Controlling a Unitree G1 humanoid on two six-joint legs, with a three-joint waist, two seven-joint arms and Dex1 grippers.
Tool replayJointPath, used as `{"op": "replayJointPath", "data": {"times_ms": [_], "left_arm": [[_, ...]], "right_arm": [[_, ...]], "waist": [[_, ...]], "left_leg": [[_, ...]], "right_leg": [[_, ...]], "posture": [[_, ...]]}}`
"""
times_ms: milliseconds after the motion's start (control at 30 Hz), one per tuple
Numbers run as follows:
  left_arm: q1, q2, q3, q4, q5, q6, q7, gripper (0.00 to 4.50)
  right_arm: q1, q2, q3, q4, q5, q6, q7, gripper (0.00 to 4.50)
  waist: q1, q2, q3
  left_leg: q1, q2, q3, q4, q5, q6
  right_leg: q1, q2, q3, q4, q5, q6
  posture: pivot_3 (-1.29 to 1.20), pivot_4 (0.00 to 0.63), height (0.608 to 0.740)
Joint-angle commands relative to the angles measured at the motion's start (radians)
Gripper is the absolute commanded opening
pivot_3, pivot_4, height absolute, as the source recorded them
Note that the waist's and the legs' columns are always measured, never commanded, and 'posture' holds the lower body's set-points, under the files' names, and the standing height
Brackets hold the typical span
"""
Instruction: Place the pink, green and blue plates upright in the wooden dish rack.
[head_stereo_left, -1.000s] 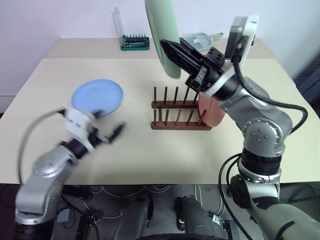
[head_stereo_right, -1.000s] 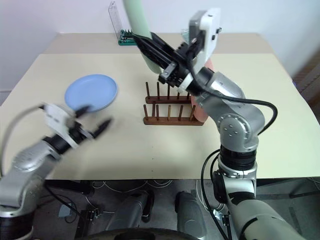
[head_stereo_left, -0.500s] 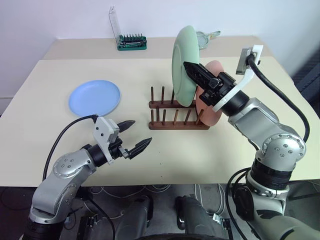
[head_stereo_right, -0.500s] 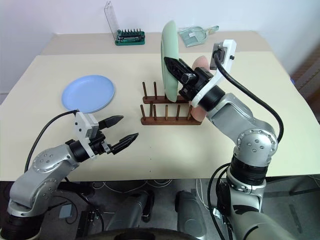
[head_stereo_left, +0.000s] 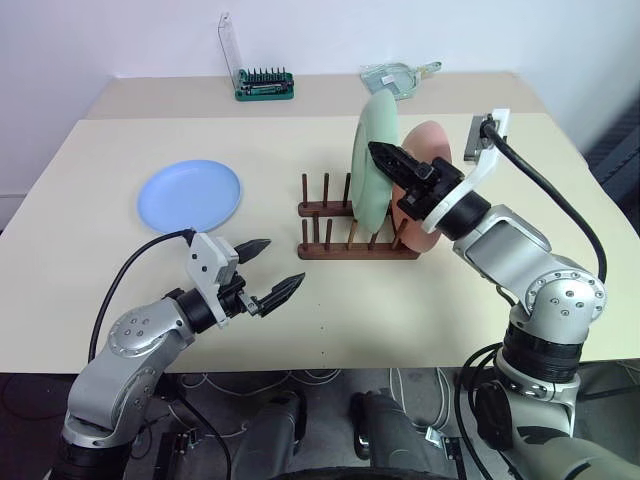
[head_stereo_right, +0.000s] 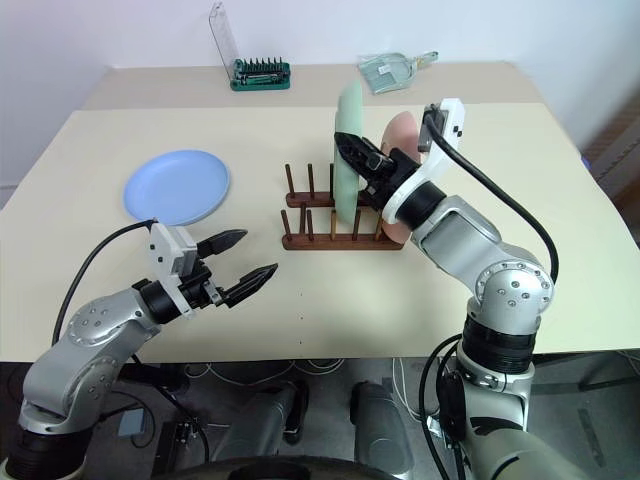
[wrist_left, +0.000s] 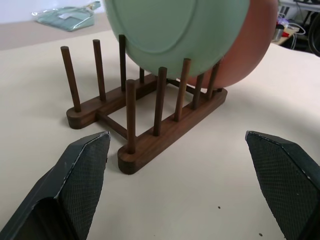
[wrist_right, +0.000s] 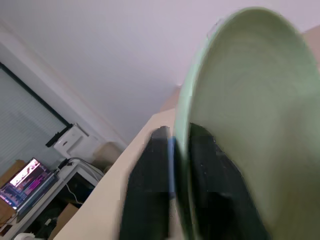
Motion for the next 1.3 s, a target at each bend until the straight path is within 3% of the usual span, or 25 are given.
{"op": "replayJointPath", "data": {"times_ms": [33,133,367,567,700,867,1133,1300], "left_arm": [[-0.003,-0.004,0.01,-0.014,0.002,-0.025,0.004,4.5],[-0.002,-0.005,0.011,-0.014,0.001,-0.025,0.006,4.5],[-0.006,-0.015,0.024,-0.006,0.004,-0.033,0.022,4.5],[-0.025,-0.032,0.057,0.016,-0.014,-0.037,0.056,4.5],[-0.056,-0.068,0.116,0.04,-0.053,-0.028,0.102,4.5],[-0.05,-0.061,0.125,0.04,-0.04,-0.026,0.112,4.5],[-0.044,-0.062,0.115,0.036,-0.04,-0.026,0.113,4.5],[-0.05,-0.073,0.128,0.042,-0.047,-0.026,0.128,4.5]], "right_arm": [[-0.016,-0.02,0.007,-0.016,0.023,-0.023,0.0,2.52],[-0.03,-0.048,0.026,-0.026,-0.007,-0.025,0.024,4.07],[-0.103,-0.276,0.164,-0.083,-0.28,-0.036,0.263,4.07],[-0.16,-0.359,0.207,-0.069,-0.422,-0.083,0.437,4.07],[-0.194,-0.374,0.222,-0.056,-0.483,-0.099,0.524,4.07],[-0.2,-0.385,0.246,-0.043,-0.588,-0.122,0.579,4.07],[-0.179,-0.381,0.249,-0.065,-0.632,-0.105,0.639,4.07],[-0.208,-0.37,0.228,-0.04,-0.717,-0.202,0.67,4.07]], "waist": [[0.001,0.0,0.0],[0.001,0.0,0.0],[0.003,0.001,0.001],[0.004,0.001,0.001],[0.009,0.0,0.001],[0.009,0.0,0.001],[0.009,0.0,0.001],[0.009,0.0,0.001]], "left_leg": [[0.0,0.0,0.0,0.0,0.0,0.0],[0.0,0.0,0.0,0.0,0.0,0.0],[-0.003,0.0,0.0,-0.001,0.0,0.0],[-0.004,0.001,0.0,-0.002,-0.001,0.001],[-0.005,0.001,-0.001,-0.002,-0.001,0.001],[-0.005,0.001,-0.001,-0.002,-0.001,0.002],[-0.005,0.001,-0.001,-0.002,-0.001,0.002],[-0.005,0.001,-0.001,-0.002,-0.001,0.002]], "right_leg": [[0.0,0.0,0.0,0.0,0.0,0.0],[0.0,0.0,0.0,-0.001,0.0,0.0],[0.0,0.0,-0.002,-0.006,0.0,0.0],[0.0,0.0,-0.002,-0.01,0.001,0.001],[0.0,0.0,-0.003,-0.011,0.002,0.003],[0.0,0.0,-0.003,-0.012,0.002,0.004],[0.0,0.0,-0.003,-0.012,0.003,0.004],[0.0,0.0,-0.003,-0.012,0.003,0.004]], "posture": [[0.0,0.15,0.735],[0.0,0.15,0.735],[0.0,0.15,0.735],[0.0,0.15,0.735],[0.0,0.15,0.735],[0.0,0.15,0.735],[0.0,0.15,0.735],[0.0,0.15,0.735]]}}
